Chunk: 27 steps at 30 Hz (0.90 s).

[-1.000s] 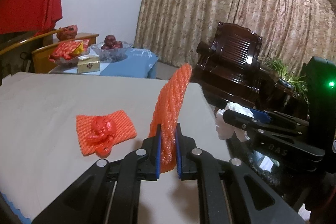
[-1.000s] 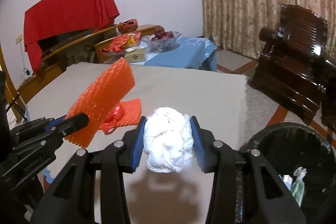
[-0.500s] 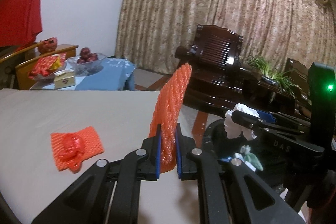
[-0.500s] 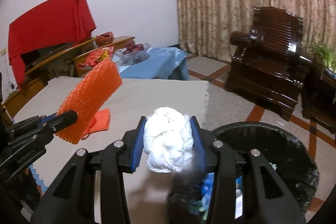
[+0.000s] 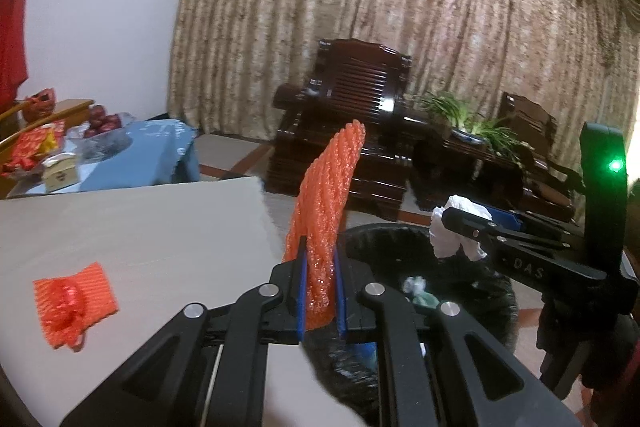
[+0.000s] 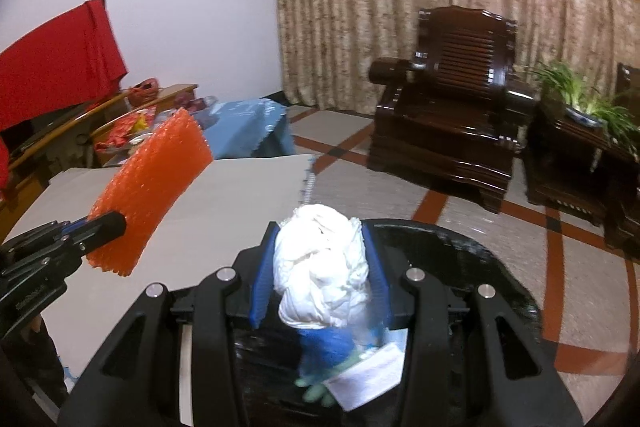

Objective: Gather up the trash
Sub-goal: 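Carry the held foam net and tissue over the trash bin with both tools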

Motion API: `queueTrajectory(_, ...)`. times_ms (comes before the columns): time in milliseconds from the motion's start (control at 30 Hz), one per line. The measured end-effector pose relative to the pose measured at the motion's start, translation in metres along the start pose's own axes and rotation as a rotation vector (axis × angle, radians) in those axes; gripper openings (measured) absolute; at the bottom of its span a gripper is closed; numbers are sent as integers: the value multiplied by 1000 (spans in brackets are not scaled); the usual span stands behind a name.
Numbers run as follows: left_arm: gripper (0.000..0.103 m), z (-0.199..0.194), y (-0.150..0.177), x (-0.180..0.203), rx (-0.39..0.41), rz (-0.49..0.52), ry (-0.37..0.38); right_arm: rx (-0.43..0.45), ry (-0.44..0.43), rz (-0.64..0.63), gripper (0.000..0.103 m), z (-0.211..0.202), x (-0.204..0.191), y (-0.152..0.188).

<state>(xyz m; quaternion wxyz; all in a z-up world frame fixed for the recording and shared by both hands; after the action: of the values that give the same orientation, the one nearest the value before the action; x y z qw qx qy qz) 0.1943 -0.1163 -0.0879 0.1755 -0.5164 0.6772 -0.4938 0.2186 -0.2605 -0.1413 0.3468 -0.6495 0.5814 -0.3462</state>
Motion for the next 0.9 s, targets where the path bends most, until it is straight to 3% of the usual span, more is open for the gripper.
queueTrajectory(500,11,54,16,65,-73,49,102,-31,121,56,40,-3,81,34)
queueTrajectory(900,11,91,30,84,-122,82,119,-80,147,84,40,14,105,55)
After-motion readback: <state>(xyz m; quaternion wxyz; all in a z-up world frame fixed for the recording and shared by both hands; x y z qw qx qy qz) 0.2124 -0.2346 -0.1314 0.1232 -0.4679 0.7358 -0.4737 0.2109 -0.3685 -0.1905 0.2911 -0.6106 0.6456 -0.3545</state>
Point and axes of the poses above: each gripper's, at about its wrist camera, not at the fingertips, and z roughly the way its jaws point, x to its right, y to its underside, the point moved 10 cm from there along z, roughly the way its jaws point, and after that the axes turned 8 degrees about -z, right-handed, at the moved point
